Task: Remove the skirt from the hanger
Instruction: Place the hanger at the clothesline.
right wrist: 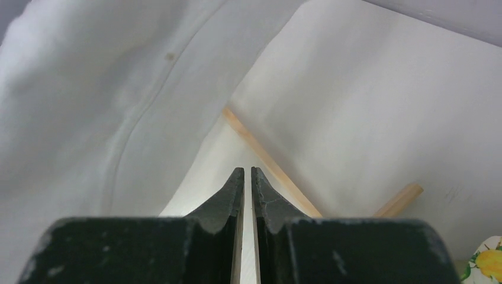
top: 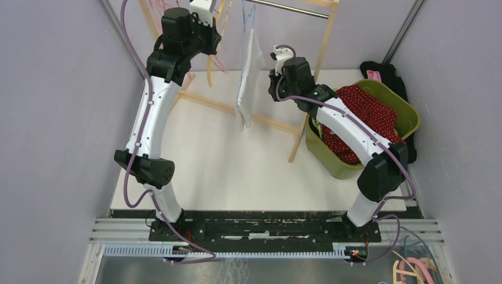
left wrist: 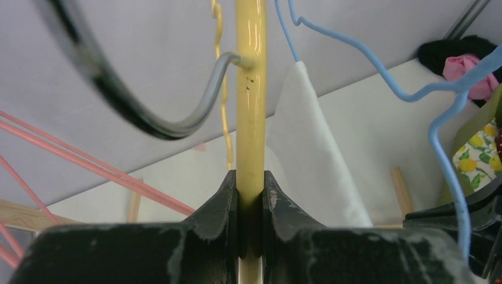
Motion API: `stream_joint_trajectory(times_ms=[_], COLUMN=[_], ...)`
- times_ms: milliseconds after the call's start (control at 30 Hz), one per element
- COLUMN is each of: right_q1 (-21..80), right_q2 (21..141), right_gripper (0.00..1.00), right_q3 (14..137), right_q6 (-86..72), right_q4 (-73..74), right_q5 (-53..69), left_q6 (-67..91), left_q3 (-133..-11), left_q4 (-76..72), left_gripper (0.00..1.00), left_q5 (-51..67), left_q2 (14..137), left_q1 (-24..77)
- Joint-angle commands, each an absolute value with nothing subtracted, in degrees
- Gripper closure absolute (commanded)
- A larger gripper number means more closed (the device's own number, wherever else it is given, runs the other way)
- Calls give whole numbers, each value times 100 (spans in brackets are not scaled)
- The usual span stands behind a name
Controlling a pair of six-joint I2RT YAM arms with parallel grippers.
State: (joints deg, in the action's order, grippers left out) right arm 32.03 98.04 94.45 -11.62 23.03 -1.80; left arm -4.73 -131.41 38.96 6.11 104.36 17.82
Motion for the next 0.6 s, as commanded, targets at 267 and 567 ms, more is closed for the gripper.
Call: stream_joint_trajectory(times_ms=[267,567], right_q1=[3214,3205], right_q2=[9593,9606], right_gripper=[87,87], right_q3=[9437,9491], right_q6=[-871,-817], right_q4=[2075,2064], right_q5=[-343,-446], left_q6=[-23,-75], left_q3=[-13499,-13358], left_q4=[2428,2325], left_gripper=[97,97], left_q5=[850,973], left_q2=[10130,9972], left_q1=[1836,1836])
